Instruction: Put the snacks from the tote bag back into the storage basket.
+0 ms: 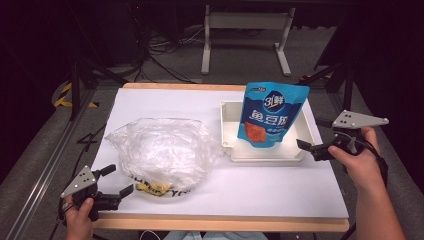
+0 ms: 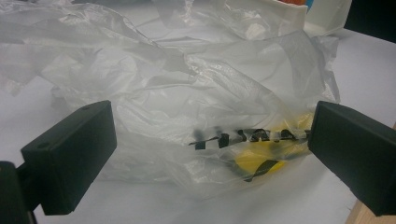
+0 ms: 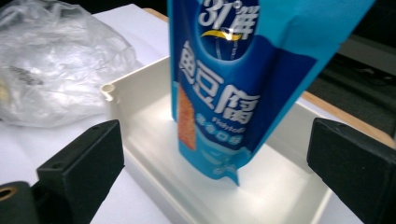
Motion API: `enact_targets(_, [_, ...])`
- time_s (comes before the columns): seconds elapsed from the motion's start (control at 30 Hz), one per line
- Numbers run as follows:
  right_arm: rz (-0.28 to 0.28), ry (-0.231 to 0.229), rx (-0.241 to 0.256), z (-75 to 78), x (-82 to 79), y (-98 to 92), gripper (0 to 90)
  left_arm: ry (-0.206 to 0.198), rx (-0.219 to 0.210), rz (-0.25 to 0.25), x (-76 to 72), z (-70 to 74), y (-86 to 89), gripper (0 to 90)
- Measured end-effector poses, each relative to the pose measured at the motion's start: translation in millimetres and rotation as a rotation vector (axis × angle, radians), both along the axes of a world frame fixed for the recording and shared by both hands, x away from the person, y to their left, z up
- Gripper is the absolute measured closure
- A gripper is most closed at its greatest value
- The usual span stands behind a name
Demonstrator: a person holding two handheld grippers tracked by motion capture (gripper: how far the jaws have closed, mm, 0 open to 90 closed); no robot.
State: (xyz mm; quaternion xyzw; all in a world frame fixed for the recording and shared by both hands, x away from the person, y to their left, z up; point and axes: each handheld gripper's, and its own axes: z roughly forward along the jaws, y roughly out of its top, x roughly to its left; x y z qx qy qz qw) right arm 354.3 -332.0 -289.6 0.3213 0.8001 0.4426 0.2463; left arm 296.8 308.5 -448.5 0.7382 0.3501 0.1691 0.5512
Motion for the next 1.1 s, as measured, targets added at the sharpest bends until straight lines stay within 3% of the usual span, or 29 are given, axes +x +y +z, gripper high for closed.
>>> enact_targets(0.23, [0.086,-0.002,0.038,-5.0,-14.5,14.8,4.5,-0.004,-0.001,0.001,-0.5,0.3,0.0,1.9])
enact_targets(0.57, [0.160,0.010,0.036,-27.7,-29.1,43.6,4.5,-0.009,0.001,-0.004,-1.1,1.1,0.2,1.9])
enact_targets(0.8, [0.153,-0.001,0.017,-52.6,-36.3,56.8,4.5,-0.011,0.001,-0.002,-1.3,1.1,-0.2,1.9])
enact_targets(0.93, [0.155,0.006,0.041,-65.5,-37.3,59.7,4.5,-0.010,-0.001,-0.003,-0.9,1.0,-0.6,1.9])
enact_targets(1.1, [0.152,-0.019,0.072,-80.2,-37.2,62.8,4.5,-0.013,-0.003,-0.008,-1.1,1.4,-0.2,1.9])
